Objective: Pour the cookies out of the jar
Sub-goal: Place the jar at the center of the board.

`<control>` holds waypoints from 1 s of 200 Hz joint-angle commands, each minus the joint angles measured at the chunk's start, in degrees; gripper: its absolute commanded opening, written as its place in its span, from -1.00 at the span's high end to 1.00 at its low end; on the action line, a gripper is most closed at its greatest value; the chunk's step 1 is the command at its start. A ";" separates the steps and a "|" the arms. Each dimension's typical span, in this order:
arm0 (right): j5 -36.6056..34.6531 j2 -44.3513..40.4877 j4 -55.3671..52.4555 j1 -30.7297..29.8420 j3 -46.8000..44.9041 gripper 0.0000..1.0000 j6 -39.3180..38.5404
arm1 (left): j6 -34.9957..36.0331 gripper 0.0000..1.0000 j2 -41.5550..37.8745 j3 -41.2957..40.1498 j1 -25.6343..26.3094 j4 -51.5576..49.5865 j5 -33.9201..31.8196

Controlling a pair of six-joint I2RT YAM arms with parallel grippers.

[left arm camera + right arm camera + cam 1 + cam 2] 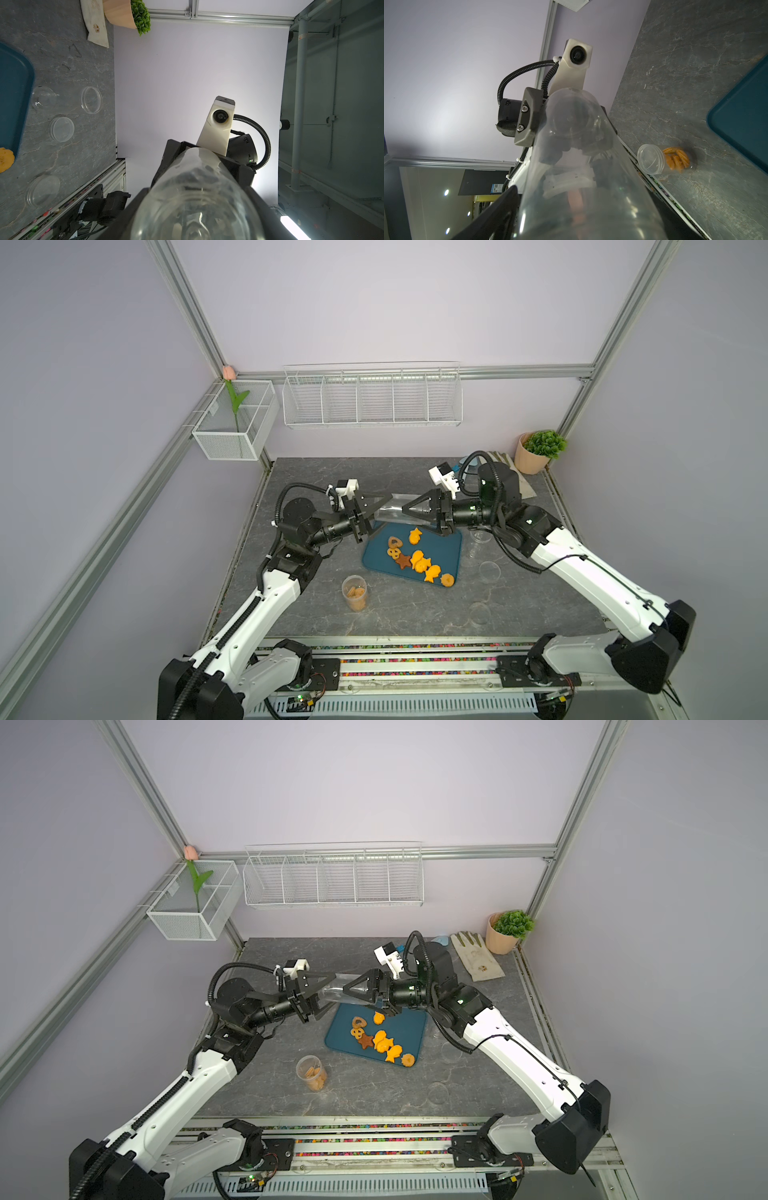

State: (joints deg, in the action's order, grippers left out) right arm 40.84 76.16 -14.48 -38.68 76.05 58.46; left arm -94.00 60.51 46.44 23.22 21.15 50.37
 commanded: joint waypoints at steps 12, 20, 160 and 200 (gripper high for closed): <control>-1.29 -2.49 -2.41 -0.11 -0.56 -0.91 1.23 | 0.38 -0.35 -1.18 0.90 0.15 -1.41 1.64; -1.31 -2.49 -2.31 -0.21 -0.63 -0.95 1.44 | 0.36 -0.35 -1.18 0.90 0.15 -1.37 1.68; -3.20 -2.95 0.41 -1.54 -2.84 -0.70 2.92 | 0.22 -0.35 -1.50 0.86 0.14 -1.83 2.13; -3.18 -3.39 0.84 -1.49 -2.93 -0.52 2.69 | 0.08 -0.36 -1.54 1.07 0.15 -1.72 1.85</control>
State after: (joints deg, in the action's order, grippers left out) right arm 37.63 74.26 -15.59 -39.90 74.22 59.05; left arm -93.80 59.90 46.44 23.22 18.37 51.46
